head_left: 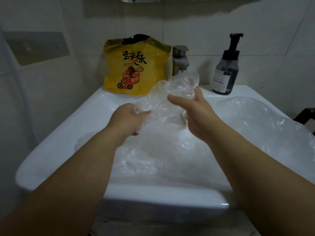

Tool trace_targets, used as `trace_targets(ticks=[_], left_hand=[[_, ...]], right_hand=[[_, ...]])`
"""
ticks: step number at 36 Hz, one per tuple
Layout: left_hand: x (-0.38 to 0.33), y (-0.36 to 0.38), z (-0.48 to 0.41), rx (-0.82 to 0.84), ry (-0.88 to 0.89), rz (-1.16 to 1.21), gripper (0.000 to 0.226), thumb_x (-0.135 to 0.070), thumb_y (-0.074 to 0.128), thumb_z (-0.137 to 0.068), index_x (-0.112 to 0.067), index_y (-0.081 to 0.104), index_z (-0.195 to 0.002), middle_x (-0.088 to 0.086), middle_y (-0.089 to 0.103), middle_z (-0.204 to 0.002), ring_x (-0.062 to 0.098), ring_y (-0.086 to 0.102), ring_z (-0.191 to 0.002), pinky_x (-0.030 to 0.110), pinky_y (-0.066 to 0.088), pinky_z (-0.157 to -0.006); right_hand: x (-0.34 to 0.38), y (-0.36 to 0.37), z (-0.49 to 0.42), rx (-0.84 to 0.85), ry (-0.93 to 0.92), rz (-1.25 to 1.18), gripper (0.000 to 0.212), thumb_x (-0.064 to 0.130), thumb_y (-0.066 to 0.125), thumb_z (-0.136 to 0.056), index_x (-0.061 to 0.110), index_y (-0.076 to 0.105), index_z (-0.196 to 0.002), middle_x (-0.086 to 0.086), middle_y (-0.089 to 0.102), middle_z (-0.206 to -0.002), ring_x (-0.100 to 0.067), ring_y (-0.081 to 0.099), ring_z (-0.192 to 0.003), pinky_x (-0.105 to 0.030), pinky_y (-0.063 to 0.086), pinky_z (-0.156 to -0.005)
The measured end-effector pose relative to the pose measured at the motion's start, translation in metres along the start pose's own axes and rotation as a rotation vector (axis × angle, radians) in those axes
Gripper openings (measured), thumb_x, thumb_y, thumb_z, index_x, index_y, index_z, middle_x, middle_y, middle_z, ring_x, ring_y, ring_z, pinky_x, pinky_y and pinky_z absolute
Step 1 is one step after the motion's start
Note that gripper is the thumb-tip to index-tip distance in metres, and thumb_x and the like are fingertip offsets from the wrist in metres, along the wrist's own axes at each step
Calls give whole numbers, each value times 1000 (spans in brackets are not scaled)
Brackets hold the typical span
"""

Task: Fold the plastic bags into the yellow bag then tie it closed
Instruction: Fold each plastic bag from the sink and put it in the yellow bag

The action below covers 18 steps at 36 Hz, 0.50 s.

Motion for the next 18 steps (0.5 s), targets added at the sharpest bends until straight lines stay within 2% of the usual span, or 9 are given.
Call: trace_targets(ticks=[2,5,7,9,11,12,14,15,18], left_hand=[[-1,-2,2,-14,-6,-149,33,-39,67,-88,-15,54,-106,4,57,-101,15,52,-70,25,43,-52],[2,0,4,14,14,-259,70,-50,71,-80,-21,40,-135,3,54,-128,21,59,-96,32,52,-74],[0,2,6,64,39,-238,94,-50,74,-76,-28,21,-151,2,38,-148,25,49,-124,40,48,-96],[-9,3,10,98,71,-78,97,-43,73,-79,-32,13,-154,-2,30,-154,22,39,-135,39,44,-99],[-18,4,15,158,60,184,88,-38,72,-77,-33,25,-151,-5,43,-146,12,51,-125,30,48,-90],[-21,4,17,188,50,267,77,-35,72,-77,-31,37,-145,-5,54,-135,4,61,-108,23,52,-81],[-20,7,17,221,43,277,33,-25,69,-85,-25,63,-118,-4,69,-106,1,68,-76,17,55,-62],[-19,8,17,218,43,255,13,-22,67,-89,-23,68,-102,-3,72,-93,5,68,-71,18,56,-60],[-17,8,14,189,68,354,16,-22,58,-96,-19,67,-84,-5,69,-69,9,64,-66,20,54,-59]], right_hand=[[-3,1,1,-24,-23,96,102,30,85,-59,33,28,-144,-2,48,-141,-28,51,-125,-50,40,-106],[-2,-4,0,-63,-76,84,74,11,74,-80,30,33,-139,-4,56,-128,-27,58,-114,-50,49,-97],[-1,-5,0,-50,-109,92,53,3,65,-87,30,43,-127,-3,60,-117,-25,64,-104,-47,55,-89],[-1,-2,0,-15,-137,126,43,1,62,-88,31,48,-116,-3,63,-110,-23,66,-98,-43,58,-82],[-1,1,1,8,-158,177,38,6,64,-88,29,50,-115,-1,65,-107,-21,66,-96,-36,58,-78],[-2,2,1,15,-167,200,36,9,66,-88,29,51,-115,1,65,-105,-19,66,-95,-33,58,-77],[-4,1,1,11,-170,220,34,16,68,-86,30,53,-114,4,66,-104,-15,66,-93,-29,58,-76],[-3,0,0,-3,-168,225,33,19,69,-86,31,53,-112,7,66,-102,-12,66,-91,-26,57,-74],[-1,-4,-1,-68,-164,231,36,29,71,-84,30,54,-116,10,65,-104,-7,65,-90,-22,57,-73]])
Point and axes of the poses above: each hand's wrist, its own z-axis away from the middle knuckle, its own y-axis out of the palm, x = y × z, the point moved 4 cm from there along -z, towards the middle knuckle
